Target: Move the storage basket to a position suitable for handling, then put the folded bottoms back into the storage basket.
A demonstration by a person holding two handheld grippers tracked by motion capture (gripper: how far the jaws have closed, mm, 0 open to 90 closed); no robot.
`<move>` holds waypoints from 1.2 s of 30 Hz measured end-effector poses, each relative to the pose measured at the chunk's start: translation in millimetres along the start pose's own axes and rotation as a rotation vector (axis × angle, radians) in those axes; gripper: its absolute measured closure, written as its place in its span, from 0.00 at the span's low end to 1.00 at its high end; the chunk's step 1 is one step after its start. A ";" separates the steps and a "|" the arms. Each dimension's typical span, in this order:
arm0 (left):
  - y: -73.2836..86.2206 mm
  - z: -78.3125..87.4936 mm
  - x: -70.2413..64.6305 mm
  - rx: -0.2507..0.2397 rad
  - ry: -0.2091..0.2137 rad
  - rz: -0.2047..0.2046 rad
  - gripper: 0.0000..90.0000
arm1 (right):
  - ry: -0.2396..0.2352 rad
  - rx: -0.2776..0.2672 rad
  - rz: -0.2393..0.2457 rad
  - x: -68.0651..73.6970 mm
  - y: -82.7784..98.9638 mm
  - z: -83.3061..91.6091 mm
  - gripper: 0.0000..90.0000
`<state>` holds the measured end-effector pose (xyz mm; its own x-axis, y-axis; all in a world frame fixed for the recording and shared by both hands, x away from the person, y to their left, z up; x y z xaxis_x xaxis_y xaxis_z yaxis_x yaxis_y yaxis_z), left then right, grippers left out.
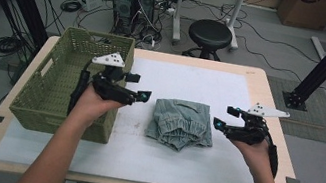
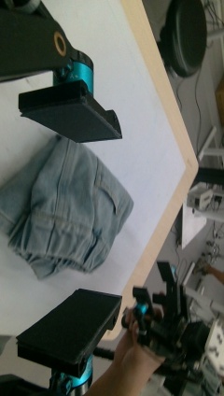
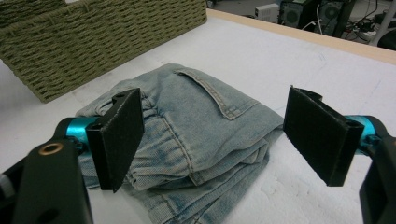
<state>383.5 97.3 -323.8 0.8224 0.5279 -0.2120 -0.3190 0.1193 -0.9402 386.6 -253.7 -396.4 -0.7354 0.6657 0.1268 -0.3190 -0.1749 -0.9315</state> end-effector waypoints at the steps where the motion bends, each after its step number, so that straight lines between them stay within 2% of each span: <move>1: 3.3 -2.1 -3.9 -0.005 0.011 -0.002 0.19 | -0.001 0.004 0.000 0.8 0.1 -0.2 0.23; 6: 22.4 -12.0 -17.0 0.011 0.029 -0.031 0.20 | -0.004 0.011 0.003 2.4 0.9 -2.0 0.23; 16: 42.9 -24.2 -26.0 0.045 0.055 -0.036 0.19 | -0.008 0.011 0.000 3.1 2.0 -3.2 0.23; 23: 36.4 -25.7 -34.6 0.016 0.070 -0.055 0.19 | 0.001 0.017 -0.004 0.8 3.1 -3.9 0.23; 28: 39.4 -29.0 -31.2 0.030 0.062 -0.040 0.19 | -0.003 0.023 -0.003 1.0 3.5 -5.5 0.23; 36: 41.9 -36.6 -34.5 0.036 0.068 -0.036 0.19 | -0.006 0.017 -0.003 0.5 2.2 -4.1 0.23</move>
Point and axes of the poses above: each handheld gripper's, and its own axes: z roughly backward along the jaws, y roughly out of its underside, x roughly to its left, the point moved 5 cm from there along -z, roughly forward along the jaws, and after that the axes turned 6 degrees about -x, right-handed, at the moved point
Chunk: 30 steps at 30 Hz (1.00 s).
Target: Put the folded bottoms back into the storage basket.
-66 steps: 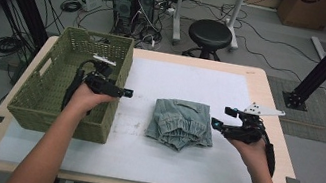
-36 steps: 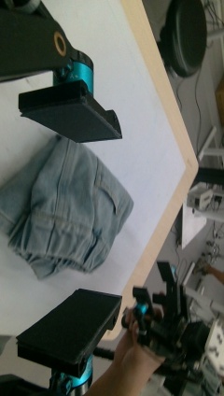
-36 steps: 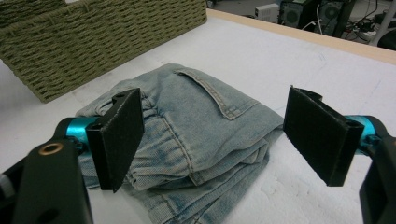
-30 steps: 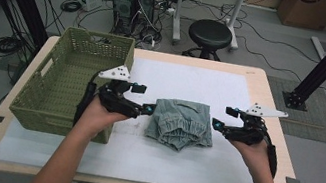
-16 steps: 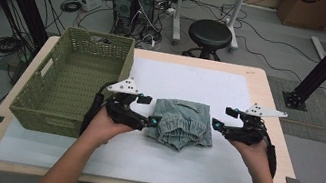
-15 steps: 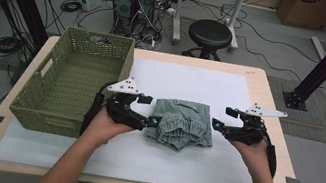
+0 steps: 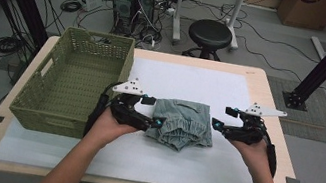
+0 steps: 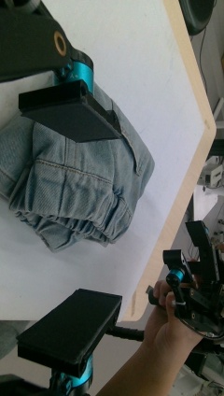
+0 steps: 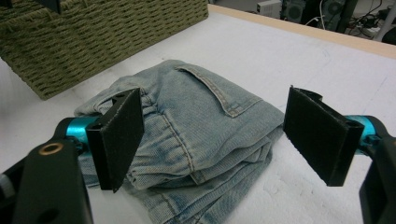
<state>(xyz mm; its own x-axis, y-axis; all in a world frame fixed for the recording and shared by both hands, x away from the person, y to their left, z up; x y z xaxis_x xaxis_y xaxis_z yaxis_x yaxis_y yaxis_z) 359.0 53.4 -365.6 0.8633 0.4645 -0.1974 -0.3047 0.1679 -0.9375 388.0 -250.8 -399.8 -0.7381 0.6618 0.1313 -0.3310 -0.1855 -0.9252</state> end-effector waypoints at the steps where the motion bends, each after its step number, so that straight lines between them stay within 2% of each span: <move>1: 1.0 -1.6 -0.4 0.001 0.003 0.006 0.19 | 0.001 -0.003 0.002 -0.3 -0.3 0.3 0.23; 8: 13.2 -15.2 -0.2 0.031 -0.018 0.020 0.19 | 0.005 -0.001 -0.006 0.0 1.2 2.1 0.23; 10: 19.2 -21.8 -0.7 0.049 -0.018 0.034 0.19 | 0.005 0.003 -0.009 -0.2 2.6 1.7 0.23; 14: 28.5 -37.8 -0.2 0.081 -0.043 0.030 0.19 | 0.007 0.007 -0.014 -3.1 3.4 2.0 0.23; 16: 31.8 -46.1 4.0 0.093 -0.056 0.039 0.19 | 0.011 0.004 -0.015 -4.4 2.5 3.0 0.23; 20: 37.9 -57.8 18.5 0.104 -0.116 0.058 0.19 | 0.004 0.002 -0.031 -6.3 5.4 -0.5 0.23; 22: 40.7 -60.9 26.3 0.109 -0.140 0.076 0.19 | -0.009 0.020 -0.034 -5.6 11.2 -7.1 0.22; 25: 43.4 -63.3 36.7 0.087 -0.178 0.102 0.18 | -0.006 0.063 -0.032 -4.8 20.2 -18.2 0.22; 28: 49.6 -65.8 45.1 0.095 -0.195 0.120 0.18 | 0.006 0.093 -0.041 -5.8 28.2 -27.0 0.22; 30: 56.1 -69.0 49.2 0.100 -0.181 0.163 0.15 | 0.012 0.129 -0.054 -7.8 35.4 -32.4 0.22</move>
Point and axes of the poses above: each handheld gripper's, and its own axes: z roughly backward along the jaws, y roughly out of its underside, x roughly to its left, the point moved 5 cm from there along -z, roughly forward along the jaws, and after that the axes turned 6 degrees about -x, right-handed, at the moved point
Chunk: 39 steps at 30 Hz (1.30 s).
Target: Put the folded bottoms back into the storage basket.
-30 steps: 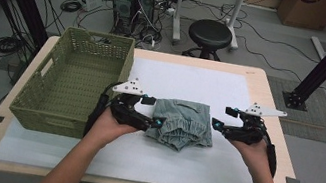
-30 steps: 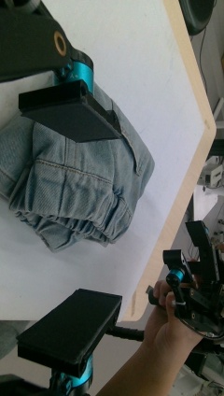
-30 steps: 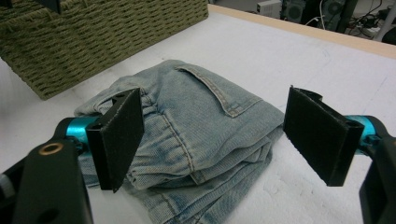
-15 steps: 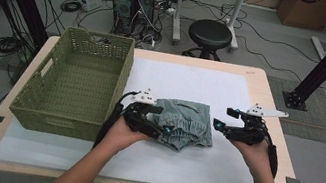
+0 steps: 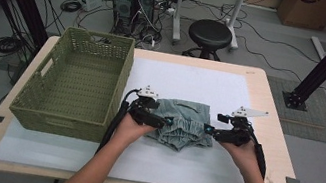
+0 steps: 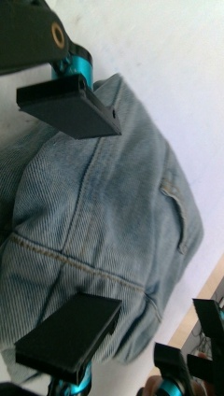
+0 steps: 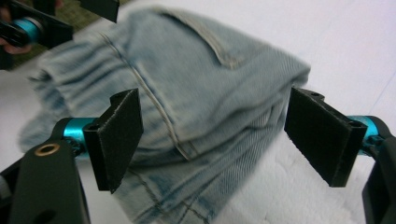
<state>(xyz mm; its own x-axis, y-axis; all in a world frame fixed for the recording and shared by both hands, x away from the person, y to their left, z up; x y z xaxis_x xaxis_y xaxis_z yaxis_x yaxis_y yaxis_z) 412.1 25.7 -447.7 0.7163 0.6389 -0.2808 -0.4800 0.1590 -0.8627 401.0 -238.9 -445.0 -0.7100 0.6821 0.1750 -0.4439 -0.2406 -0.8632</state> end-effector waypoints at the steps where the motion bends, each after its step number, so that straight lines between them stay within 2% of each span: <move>1: 2.5 -1.9 1.9 0.003 0.016 0.018 0.15 | 0.003 0.012 -0.007 -1.6 3.2 -3.2 0.22; 3: 6.7 -4.8 4.6 0.001 0.041 0.052 0.14 | 0.000 0.041 -0.030 -3.7 8.3 -8.1 0.22; 8: 14.1 -13.9 8.1 0.012 0.084 0.106 0.13 | 0.004 0.085 -0.073 -9.0 14.6 -16.2 0.20; 13: 20.3 -24.4 8.2 0.001 0.112 0.126 0.11 | -0.021 0.158 -0.180 -16.6 26.2 -25.0 0.15; 18: 20.1 -25.5 6.7 0.005 0.100 0.116 0.11 | -0.016 0.162 -0.179 -15.5 26.2 -25.6 0.15; 20: 17.7 -21.8 5.6 0.013 0.088 0.099 0.11 | -0.015 0.161 -0.176 -15.3 26.0 -25.4 0.15; 23: 12.6 -13.9 6.3 0.007 0.058 0.101 0.12 | -0.030 0.155 -0.177 -15.6 25.1 -24.1 0.17; 26: 8.7 -8.8 6.1 0.000 0.019 0.081 0.11 | -0.031 0.147 -0.169 -15.5 24.0 -22.5 0.17; 29: 9.0 -8.0 6.2 0.018 0.011 0.092 0.11 | -0.026 0.147 -0.161 -14.6 23.3 -21.5 0.17; 32: 13.9 -12.3 7.9 0.054 0.017 0.134 0.11 | -0.025 0.147 -0.155 -14.0 22.8 -20.3 0.17; 35: 15.8 -14.4 9.5 0.068 0.018 0.164 0.11 | -0.026 0.149 -0.152 -12.9 22.8 -20.1 0.17; 39: 15.6 -10.7 10.9 0.083 0.003 0.173 0.11 | -0.032 0.149 -0.150 -11.8 22.7 -20.4 0.17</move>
Point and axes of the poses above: each handheld gripper's, and its own axes: z roughly backward along the jaws, y roughly out of its underside, x roughly to its left, the point moved 5 cm from there along -z, roughly forward along the jaws, and after that the axes turned 6 degrees about -x, right-handed, at the moved point
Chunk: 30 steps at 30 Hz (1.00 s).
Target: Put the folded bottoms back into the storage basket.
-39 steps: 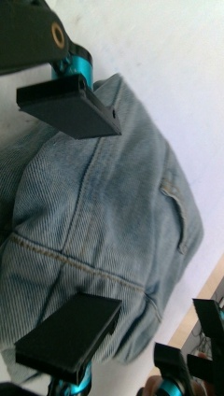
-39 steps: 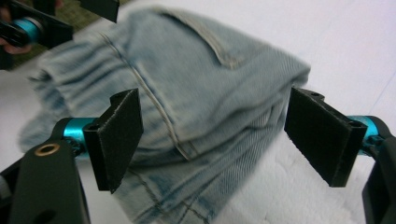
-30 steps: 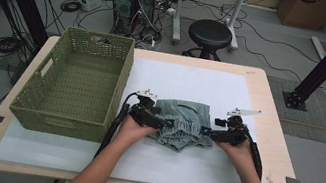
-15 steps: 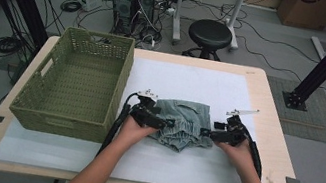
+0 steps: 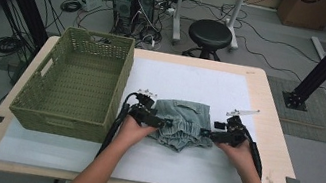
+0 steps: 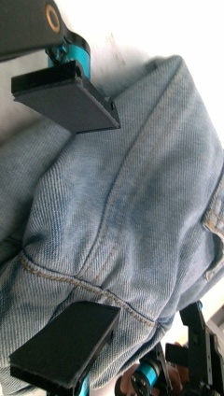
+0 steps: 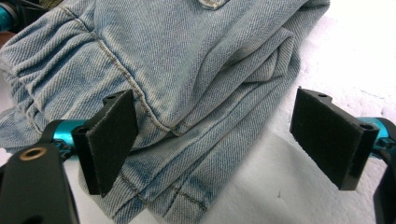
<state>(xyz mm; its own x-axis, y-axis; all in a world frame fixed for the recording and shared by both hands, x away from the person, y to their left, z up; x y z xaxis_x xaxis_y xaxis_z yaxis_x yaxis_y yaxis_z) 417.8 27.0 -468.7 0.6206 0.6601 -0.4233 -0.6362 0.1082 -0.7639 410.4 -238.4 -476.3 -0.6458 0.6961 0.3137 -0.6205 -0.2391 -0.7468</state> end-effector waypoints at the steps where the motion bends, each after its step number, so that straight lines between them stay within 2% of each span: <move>1: 0.4 0.4 -0.6 0.000 -0.004 0.004 0.11 | 0.000 -0.001 0.003 0.1 -0.1 0.0 0.17; 5: 0.9 0.2 -2.2 0.008 -0.027 -0.006 0.11 | -0.001 0.001 0.002 0.4 0.0 0.3 0.17; 8: 4.0 -4.1 0.7 0.017 -0.007 0.034 0.11 | 0.003 0.000 0.007 1.2 0.1 1.5 0.17; 11: 4.9 -8.3 -1.2 -0.003 0.000 0.028 0.05 | 0.011 0.003 0.021 2.0 0.5 2.8 0.17; 13: 4.6 -12.1 -3.8 -0.008 0.021 0.024 0.02 | 0.012 0.008 0.017 1.9 0.8 3.6 0.17; 15: 5.0 -17.8 -7.3 -0.016 0.087 0.051 0.02 | 0.012 0.006 0.014 1.0 0.4 5.2 0.17; 18: 3.3 -22.8 -9.0 -0.024 0.088 0.044 0.02 | 0.008 -0.006 0.014 0.0 -0.7 11.0 0.17; 24: -4.3 -41.3 -13.7 -0.028 0.147 0.024 0.02 | 0.007 -0.036 0.005 -4.2 -2.9 21.6 0.17; 27: -5.1 -39.2 -12.6 -0.023 0.151 0.033 0.02 | 0.010 -0.049 -0.001 -6.8 -3.3 26.3 0.17; 30: -6.3 -25.8 -8.8 -0.007 0.116 0.032 0.02 | 0.012 -0.057 -0.005 -9.1 -3.2 29.5 0.17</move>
<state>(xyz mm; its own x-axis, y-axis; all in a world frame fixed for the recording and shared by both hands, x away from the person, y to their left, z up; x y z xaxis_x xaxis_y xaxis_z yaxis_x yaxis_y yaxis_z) 428.2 1.4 -472.8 0.6488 0.5728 -0.5010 -0.6539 0.0829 -0.7520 405.2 -263.9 -459.4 -0.6369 0.7056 0.3108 -0.5971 -0.1964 -0.7777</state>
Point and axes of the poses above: each handheld gripper's, and its own axes: z roughly backward along the jaws, y roughly out of its underside, x roughly to its left, the point moved 5 cm from there along -z, roughly forward along the jaws, and after that the axes turned 6 degrees about -x, right-handed, at the moved point
